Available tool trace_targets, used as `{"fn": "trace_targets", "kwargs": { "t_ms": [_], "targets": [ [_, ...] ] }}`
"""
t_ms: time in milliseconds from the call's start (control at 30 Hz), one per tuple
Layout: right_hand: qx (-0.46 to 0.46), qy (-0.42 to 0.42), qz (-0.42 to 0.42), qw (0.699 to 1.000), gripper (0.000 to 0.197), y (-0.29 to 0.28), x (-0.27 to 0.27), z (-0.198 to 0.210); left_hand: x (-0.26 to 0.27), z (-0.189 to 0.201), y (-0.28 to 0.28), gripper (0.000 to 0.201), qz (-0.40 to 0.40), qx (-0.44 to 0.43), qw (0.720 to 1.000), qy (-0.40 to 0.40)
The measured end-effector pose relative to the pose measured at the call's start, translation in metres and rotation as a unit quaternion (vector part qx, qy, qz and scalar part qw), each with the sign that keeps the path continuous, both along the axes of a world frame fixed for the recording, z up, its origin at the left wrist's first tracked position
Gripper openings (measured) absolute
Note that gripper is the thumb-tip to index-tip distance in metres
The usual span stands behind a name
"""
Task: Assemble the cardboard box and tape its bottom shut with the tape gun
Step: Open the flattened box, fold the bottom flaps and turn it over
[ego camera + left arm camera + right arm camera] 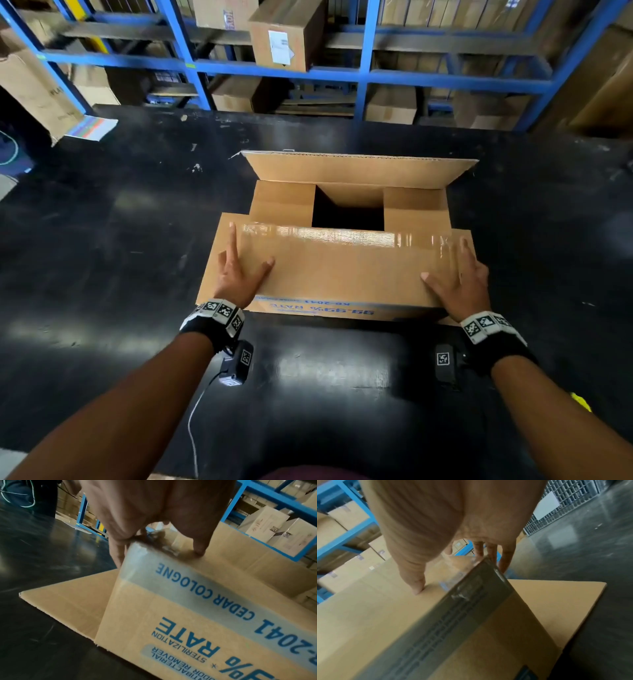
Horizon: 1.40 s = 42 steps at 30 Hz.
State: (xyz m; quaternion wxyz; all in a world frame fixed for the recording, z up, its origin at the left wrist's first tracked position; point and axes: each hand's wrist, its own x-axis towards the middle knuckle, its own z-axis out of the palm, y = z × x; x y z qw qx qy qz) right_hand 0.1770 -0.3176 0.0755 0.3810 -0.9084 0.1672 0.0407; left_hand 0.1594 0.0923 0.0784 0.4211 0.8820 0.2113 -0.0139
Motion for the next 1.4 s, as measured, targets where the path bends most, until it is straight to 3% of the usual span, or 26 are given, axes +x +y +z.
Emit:
{"fn": "trace_targets", "kwargs": {
  "t_ms": [100,233,500,600,733,900,1033,1200,1333,1400],
  "targets": [
    [-0.012,0.015,0.054,0.998,0.087,0.004,-0.003,-0.013,0.003,-0.012,0.002,0.091,-0.051,0.054,0.997,0.035],
    [-0.036,0.040,0.040,0.998,0.074,0.004,-0.002,-0.021,0.010,-0.018,0.009,0.079,-0.087,0.113,0.987,0.079],
    [-0.061,0.041,0.043,0.996,0.077,-0.005,-0.018,-0.015,-0.004,-0.018,0.009,0.089,-0.109,0.115,0.986,0.059],
    [-0.029,0.046,0.055,0.997,0.091,-0.007,-0.027,-0.015,-0.017,-0.022,0.006,0.092,-0.114,0.123,0.985,0.042],
    [0.013,-0.009,-0.020,1.000,0.128,-0.008,-0.002,0.018,-0.019,-0.016,0.001,0.104,-0.088,0.119,0.988,0.031],
    [-0.006,-0.146,0.009,0.989,0.129,-0.008,0.049,0.084,-0.018,-0.013,0.004,0.116,-0.092,0.107,0.990,0.023],
    [-0.072,-0.115,0.061,0.989,0.121,-0.011,0.076,0.104,-0.013,-0.006,0.004,0.122,-0.058,0.097,0.993,0.017],
    [-0.118,-0.036,0.112,0.986,0.089,-0.025,0.059,0.069,-0.003,0.004,0.010,0.130,-0.058,0.059,0.996,-0.010],
    [-0.082,0.065,0.127,0.986,0.095,-0.031,0.026,0.021,0.014,0.005,0.009,0.122,-0.097,0.071,0.993,0.008],
    [-0.038,0.073,0.131,0.988,0.094,-0.028,0.015,0.004,0.022,0.001,0.006,0.112,-0.120,0.066,0.989,0.050]
  ]
}}
